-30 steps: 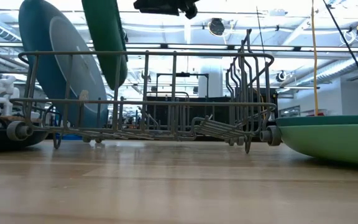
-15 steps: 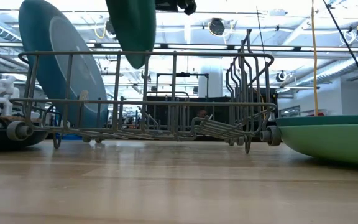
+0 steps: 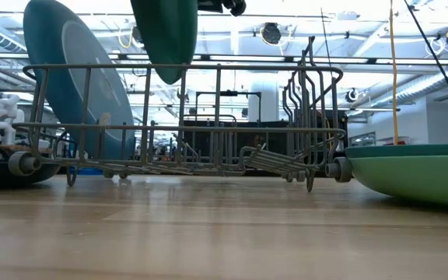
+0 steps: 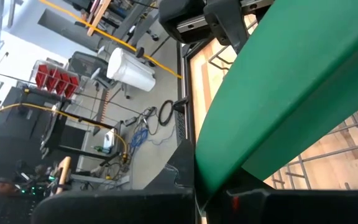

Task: Sort dishes
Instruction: Put the dark green plate into the gray dish rack

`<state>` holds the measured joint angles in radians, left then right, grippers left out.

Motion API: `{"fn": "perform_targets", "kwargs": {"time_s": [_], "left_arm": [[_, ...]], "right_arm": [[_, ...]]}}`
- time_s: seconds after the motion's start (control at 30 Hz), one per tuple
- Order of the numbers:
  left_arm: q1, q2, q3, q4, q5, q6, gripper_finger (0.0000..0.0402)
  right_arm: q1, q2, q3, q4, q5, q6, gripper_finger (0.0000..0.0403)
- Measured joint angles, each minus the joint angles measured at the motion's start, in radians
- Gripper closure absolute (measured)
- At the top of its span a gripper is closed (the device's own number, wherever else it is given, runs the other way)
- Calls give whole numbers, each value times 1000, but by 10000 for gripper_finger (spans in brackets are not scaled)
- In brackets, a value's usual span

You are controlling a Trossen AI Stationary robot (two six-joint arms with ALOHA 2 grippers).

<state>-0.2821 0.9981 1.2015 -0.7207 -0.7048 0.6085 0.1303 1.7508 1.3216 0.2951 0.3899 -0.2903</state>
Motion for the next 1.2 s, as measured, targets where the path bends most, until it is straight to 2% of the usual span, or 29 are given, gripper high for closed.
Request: {"fn": "perform_targets", "kwargs": {"time_s": [0.2,0.3,0.5,0.97,1.2], "left_arm": [[0,0,0,-3,1,33,401],[0,0,0,-30,8,55,401],[5,-5,0,-101,15,136,401],[70,-16,0,-184,55,387,401],[106,-10,0,-206,105,423,401]], "right_arm": [[3,0,0,-8,-9,36,287],[2,0,0,-15,-63,45,287],[3,17,1,-4,-103,54,287],[-39,187,1,249,-109,106,287],[-52,239,1,325,-106,122,287]]}}
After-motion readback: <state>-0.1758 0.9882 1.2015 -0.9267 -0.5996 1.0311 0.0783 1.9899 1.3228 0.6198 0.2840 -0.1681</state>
